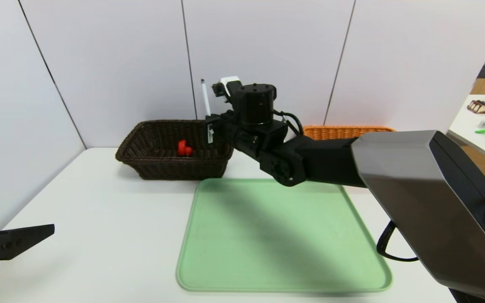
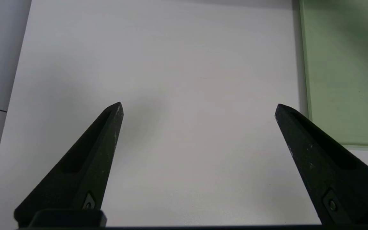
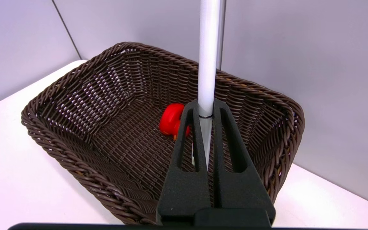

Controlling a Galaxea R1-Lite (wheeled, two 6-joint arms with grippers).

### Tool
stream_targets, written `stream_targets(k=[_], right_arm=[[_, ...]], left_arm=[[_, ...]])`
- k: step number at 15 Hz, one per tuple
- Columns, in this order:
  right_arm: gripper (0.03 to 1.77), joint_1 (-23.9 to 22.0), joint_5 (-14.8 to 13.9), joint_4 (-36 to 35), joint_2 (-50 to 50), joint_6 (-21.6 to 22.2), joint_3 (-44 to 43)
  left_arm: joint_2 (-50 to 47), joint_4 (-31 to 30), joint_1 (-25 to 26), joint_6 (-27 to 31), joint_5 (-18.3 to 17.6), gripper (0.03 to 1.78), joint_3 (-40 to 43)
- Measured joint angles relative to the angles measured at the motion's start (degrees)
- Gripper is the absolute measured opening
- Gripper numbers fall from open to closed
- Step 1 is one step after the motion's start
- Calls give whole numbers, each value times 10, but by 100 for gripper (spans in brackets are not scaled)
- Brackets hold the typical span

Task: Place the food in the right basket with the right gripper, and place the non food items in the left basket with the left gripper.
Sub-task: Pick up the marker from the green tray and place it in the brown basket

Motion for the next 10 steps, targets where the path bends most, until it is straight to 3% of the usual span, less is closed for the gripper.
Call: stream_targets(k=[3,5,10], right_arm=[[64,-1,0,-2,0,1,0],[89,-2,0,-2,0,0,0],[128,-2,0,1,-7,0,0]], left_arm=[[-2,0,0,0,0,169,1],[-2,0,0,0,0,169,1],[-3,-1,0,0,-1,169,2]])
